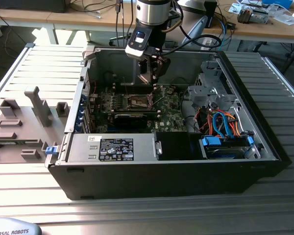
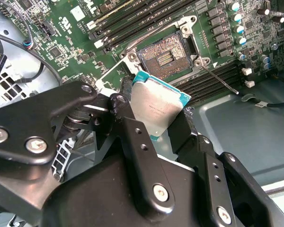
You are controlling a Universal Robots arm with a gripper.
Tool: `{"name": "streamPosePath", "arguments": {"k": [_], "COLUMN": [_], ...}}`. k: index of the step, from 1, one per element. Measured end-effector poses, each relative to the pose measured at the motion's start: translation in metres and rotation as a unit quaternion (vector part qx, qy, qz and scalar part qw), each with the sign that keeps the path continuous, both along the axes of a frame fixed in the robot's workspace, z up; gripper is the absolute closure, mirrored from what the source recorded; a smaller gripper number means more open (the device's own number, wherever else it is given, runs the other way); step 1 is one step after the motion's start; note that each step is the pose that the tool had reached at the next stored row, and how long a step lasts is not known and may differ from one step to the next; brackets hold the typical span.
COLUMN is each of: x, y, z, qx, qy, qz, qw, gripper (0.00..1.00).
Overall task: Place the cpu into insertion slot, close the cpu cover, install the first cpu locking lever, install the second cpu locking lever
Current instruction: 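Place the cpu into insertion slot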
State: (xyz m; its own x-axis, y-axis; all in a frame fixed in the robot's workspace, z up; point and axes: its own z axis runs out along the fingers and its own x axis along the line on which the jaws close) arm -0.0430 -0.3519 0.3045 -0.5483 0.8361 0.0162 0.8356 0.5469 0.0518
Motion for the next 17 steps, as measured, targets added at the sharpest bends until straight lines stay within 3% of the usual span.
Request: {"name": "streamPosePath", "arguments": {"k": [17], "x": [0.0000], "y": [0.0000], "z": [0.0000], "qx": [0.0000], "qy": [0.0000], "qz": [-0.005], "qw": [1.0000], "gripper": [0.46]}}
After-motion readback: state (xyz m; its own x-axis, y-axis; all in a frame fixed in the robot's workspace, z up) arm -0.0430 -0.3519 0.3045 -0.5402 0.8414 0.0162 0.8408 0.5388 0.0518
